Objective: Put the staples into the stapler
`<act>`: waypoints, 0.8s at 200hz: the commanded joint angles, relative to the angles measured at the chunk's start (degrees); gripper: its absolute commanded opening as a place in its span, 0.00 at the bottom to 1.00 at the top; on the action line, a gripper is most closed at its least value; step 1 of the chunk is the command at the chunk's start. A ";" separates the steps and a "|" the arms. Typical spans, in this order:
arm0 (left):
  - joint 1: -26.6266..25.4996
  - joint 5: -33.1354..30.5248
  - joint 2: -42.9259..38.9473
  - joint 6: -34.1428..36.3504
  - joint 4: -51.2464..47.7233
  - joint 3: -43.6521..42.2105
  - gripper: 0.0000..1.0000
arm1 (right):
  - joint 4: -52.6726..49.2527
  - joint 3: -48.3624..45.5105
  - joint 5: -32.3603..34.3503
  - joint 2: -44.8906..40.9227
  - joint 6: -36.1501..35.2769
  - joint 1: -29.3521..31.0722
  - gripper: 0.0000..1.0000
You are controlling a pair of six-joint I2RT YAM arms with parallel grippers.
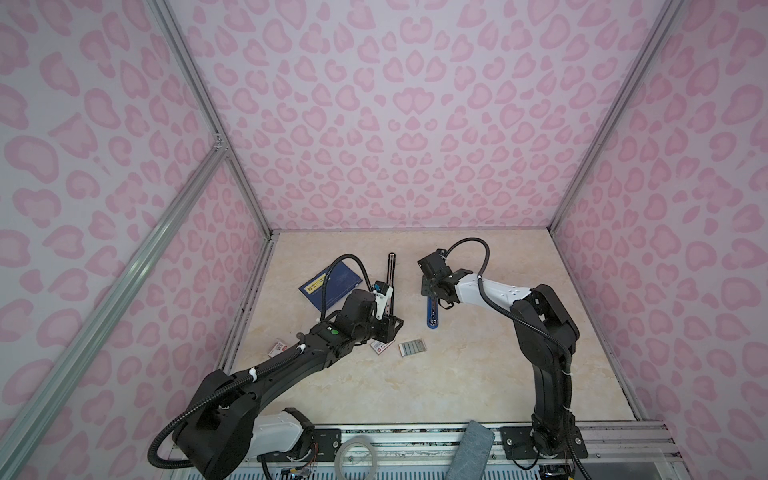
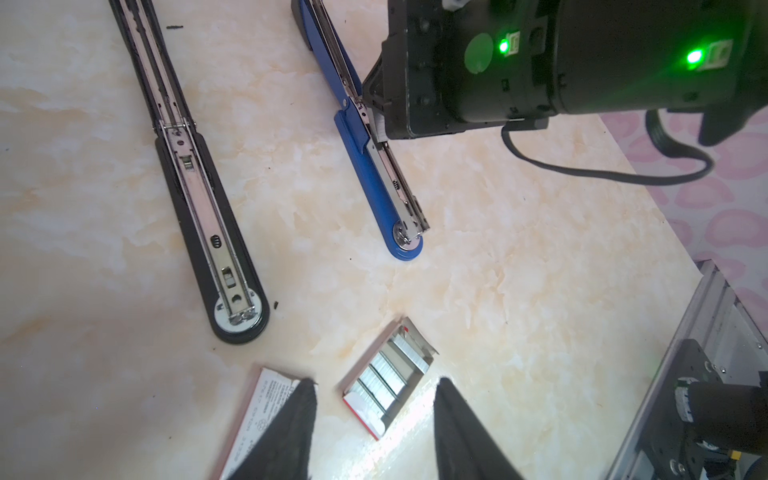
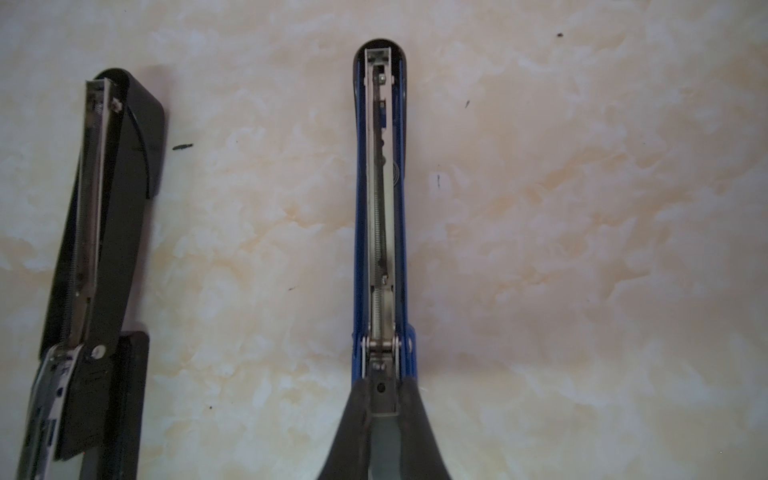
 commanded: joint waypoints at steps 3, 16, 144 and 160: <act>0.00 0.61 0.02 -0.09 1.12 0.07 0.49 | -0.33 0.42 1.80 -0.90 -0.74 0.17 0.11; 0.00 0.77 -0.02 -0.09 1.17 0.07 0.49 | -0.50 0.66 2.04 -0.85 -1.05 0.23 0.11; -0.01 0.52 -0.28 -0.08 1.20 -0.28 0.49 | -0.21 -0.31 2.35 1.00 -0.61 0.98 0.10; 0.00 0.52 -0.47 -0.13 1.12 -0.42 0.49 | -0.17 -0.35 2.35 1.04 -0.53 0.99 0.10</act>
